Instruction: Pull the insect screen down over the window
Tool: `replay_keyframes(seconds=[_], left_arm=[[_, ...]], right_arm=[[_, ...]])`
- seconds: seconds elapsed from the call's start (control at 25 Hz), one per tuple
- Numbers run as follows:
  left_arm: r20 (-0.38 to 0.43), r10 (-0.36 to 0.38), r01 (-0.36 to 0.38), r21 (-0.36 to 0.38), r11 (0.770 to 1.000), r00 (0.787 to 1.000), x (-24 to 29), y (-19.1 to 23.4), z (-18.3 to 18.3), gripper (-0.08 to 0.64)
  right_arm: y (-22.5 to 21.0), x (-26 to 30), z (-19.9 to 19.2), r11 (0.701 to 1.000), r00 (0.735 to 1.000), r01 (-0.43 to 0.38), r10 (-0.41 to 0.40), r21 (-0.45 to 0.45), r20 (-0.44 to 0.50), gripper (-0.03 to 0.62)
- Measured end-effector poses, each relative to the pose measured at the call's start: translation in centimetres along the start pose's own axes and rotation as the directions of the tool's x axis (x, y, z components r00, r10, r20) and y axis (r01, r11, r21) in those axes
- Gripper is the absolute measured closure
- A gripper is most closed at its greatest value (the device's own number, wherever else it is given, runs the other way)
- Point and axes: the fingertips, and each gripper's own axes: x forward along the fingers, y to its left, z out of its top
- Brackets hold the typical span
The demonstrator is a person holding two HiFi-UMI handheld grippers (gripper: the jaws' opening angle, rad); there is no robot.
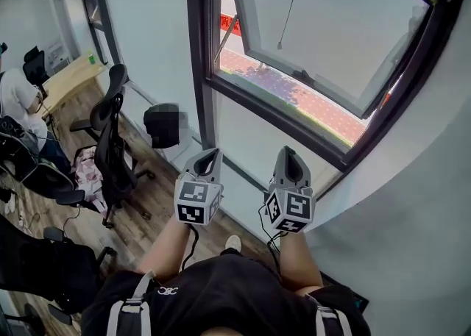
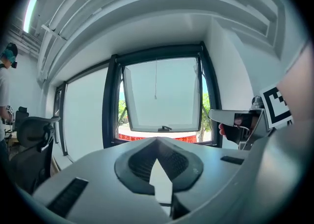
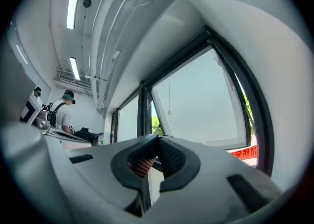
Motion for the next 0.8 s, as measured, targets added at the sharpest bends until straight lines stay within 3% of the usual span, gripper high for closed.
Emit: replay_keyframes(seconds=[0.52,0.8], left_arm=[[-0.005,-0.063,0.064,0.034,0.997,0.998,16.6,1.4,3.5,0.548],[-0.003,-0.078,0.078,0.017,0.997,0.997,22.1,2.5,4.5,0.549]], right_arm=[[-8.5,13.4,0.5,0.997,0.997,0.072,-0.072,-0.003,0.008,0.589],[-10.9,18.0,0.7,0.996,0.996,0.089,-0.089,-0.022,0.006,0.589]])
